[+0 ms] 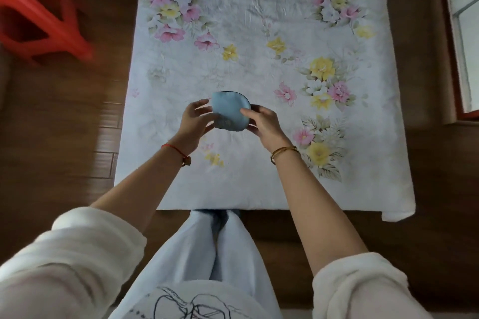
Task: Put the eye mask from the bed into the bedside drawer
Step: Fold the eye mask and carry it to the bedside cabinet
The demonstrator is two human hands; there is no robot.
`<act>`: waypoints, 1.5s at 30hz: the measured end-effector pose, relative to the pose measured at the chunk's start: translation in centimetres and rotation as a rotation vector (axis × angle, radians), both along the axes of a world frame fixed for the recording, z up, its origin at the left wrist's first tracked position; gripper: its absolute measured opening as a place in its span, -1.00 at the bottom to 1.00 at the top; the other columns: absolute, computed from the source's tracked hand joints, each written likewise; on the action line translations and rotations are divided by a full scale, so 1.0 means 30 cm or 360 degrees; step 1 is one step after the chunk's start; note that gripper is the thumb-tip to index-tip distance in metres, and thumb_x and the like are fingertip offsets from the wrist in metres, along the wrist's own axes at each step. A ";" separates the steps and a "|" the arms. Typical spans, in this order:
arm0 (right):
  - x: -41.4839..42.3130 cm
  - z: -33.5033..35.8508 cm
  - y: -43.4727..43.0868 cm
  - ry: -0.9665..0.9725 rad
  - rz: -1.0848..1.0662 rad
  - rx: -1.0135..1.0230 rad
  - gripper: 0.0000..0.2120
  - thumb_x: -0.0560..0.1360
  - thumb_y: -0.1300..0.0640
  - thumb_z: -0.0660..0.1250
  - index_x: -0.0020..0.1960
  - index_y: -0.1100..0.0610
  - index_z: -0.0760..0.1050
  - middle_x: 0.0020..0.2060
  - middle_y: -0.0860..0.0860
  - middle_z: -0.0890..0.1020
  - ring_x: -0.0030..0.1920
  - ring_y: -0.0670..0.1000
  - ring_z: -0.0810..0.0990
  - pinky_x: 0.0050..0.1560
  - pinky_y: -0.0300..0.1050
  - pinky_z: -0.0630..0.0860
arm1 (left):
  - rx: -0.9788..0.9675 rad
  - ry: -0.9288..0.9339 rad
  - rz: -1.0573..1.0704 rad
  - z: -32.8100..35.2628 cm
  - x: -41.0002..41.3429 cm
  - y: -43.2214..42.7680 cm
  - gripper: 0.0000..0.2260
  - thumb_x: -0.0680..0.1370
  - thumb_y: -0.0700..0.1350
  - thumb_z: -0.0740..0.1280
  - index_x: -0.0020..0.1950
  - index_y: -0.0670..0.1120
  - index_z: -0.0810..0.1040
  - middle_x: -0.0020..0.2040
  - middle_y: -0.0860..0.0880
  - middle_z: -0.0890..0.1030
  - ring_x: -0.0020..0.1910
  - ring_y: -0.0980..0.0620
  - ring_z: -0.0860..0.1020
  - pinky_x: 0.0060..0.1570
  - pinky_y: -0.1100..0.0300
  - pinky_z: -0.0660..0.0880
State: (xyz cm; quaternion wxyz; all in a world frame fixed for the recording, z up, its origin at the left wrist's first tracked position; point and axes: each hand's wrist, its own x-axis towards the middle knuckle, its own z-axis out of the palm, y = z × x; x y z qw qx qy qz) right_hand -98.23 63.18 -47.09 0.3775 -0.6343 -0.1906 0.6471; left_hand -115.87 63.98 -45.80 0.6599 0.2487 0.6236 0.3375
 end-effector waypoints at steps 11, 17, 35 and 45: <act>-0.179 0.393 -0.021 0.0057 0.0195 0.0273 -0.92 0.47 0.19 0.41 -0.05 0.14 0.63 -0.11 0.07 0.65 -0.11 0.02 0.62 -0.20 -0.20 0.59 | 0.0268 -0.0117 0.0068 0.383 -0.199 -0.106 -0.64 0.57 -0.30 0.34 0.37 -0.14 0.56 0.16 -0.12 0.63 0.11 -0.04 0.60 0.05 0.21 0.57; -0.375 0.536 -0.049 0.0112 0.0437 0.0379 -0.86 0.50 0.20 0.38 0.03 0.20 0.60 -0.07 0.07 0.64 -0.10 0.01 0.62 -0.20 -0.22 0.58 | 0.0353 -0.0178 0.0346 0.506 -0.397 -0.211 -0.67 0.55 -0.29 0.39 0.30 -0.07 0.60 0.07 0.03 0.72 0.00 0.11 0.67 -0.21 0.36 0.59; -1.422 0.691 -0.345 0.0137 0.1095 0.0564 -0.87 0.55 0.11 0.33 0.05 0.09 0.62 0.02 0.02 0.65 0.11 0.06 0.63 -0.07 -0.15 0.64 | 0.0474 -0.0027 0.0901 0.679 -1.380 -0.697 -0.76 0.51 -0.23 0.46 0.07 0.08 0.66 0.05 0.04 0.73 0.02 0.07 0.73 -0.12 0.25 0.66; -1.838 0.745 -0.349 0.0159 0.1185 0.0561 -0.84 0.55 0.10 0.33 0.10 0.10 0.60 0.02 0.01 0.66 0.13 0.07 0.65 0.11 -0.02 0.63 | 0.0534 0.0023 0.0992 0.728 -1.786 -0.728 -0.77 0.51 -0.21 0.47 0.08 0.09 0.66 0.01 0.09 0.74 0.01 0.13 0.73 -0.11 0.25 0.65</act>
